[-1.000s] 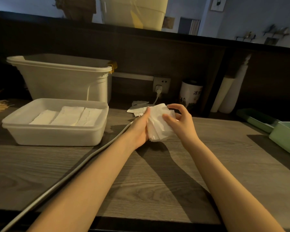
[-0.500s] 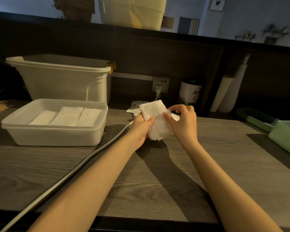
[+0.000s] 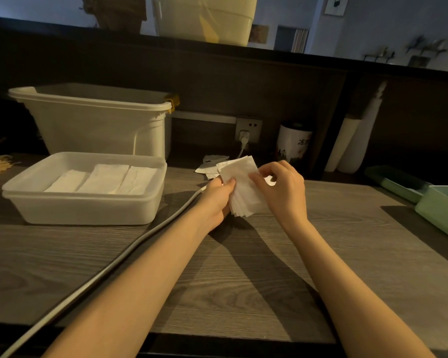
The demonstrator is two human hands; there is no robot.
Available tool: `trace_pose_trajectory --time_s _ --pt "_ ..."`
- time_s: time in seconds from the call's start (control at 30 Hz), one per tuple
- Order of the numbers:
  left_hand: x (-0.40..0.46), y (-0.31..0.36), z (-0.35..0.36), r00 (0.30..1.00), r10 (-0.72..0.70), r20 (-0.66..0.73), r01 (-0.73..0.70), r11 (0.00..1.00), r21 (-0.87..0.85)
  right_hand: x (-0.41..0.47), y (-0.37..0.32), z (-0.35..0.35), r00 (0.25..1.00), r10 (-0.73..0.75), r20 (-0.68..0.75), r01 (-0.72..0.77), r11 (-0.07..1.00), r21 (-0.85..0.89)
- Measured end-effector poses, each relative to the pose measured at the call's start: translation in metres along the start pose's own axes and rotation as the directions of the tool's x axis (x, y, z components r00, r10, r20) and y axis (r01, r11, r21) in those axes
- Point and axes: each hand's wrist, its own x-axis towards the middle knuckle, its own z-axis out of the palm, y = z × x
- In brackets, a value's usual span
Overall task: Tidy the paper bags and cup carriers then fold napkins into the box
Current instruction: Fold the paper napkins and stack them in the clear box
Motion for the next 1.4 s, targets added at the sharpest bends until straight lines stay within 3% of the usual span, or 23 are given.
trace_pose_trajectory --time_s 0.2,0.33,0.47,0.53,0.6,0.83,1.0,1.13,1.4 --pt "-0.001 0.002 0.0 1.0 -0.03 0.009 0.03 0.997 -0.074 0.0 -0.001 0.002 0.997 -0.06 0.047 0.058 0.997 0.047" --pt "-0.001 0.007 0.0 0.996 -0.088 -0.01 0.085 0.978 -0.188 0.006 -0.005 -0.007 0.99 0.144 0.008 -0.137 0.927 0.348" --pt "-0.001 0.009 -0.003 0.988 -0.148 -0.032 0.136 0.961 -0.24 0.012 -0.006 -0.012 0.928 0.291 0.232 -0.372 0.723 0.583" --pt "-0.003 0.009 -0.005 0.988 -0.156 0.02 0.156 0.963 -0.221 0.009 -0.007 -0.008 0.9 0.291 0.324 -0.43 0.716 0.551" --pt "-0.003 0.008 -0.006 0.984 -0.159 0.079 0.173 0.962 -0.213 0.007 -0.006 -0.003 0.894 0.273 0.355 -0.422 0.779 0.464" --pt "-0.007 0.006 -0.005 0.969 -0.119 0.216 0.135 0.989 -0.062 0.003 -0.003 0.002 0.901 0.281 0.329 -0.379 0.88 0.287" --pt "-0.008 0.003 -0.004 0.989 -0.018 0.146 -0.002 0.991 0.131 0.001 -0.007 0.004 0.896 0.309 0.319 -0.394 0.885 0.249" --pt "-0.006 0.002 -0.003 0.997 0.049 0.062 -0.059 0.983 0.175 0.002 -0.008 0.0 0.883 0.337 0.326 -0.429 0.861 0.272" --pt "-0.006 0.002 -0.003 0.994 -0.017 0.11 0.011 0.999 0.052 0.002 -0.007 0.001 0.873 0.369 0.318 -0.459 0.841 0.286"
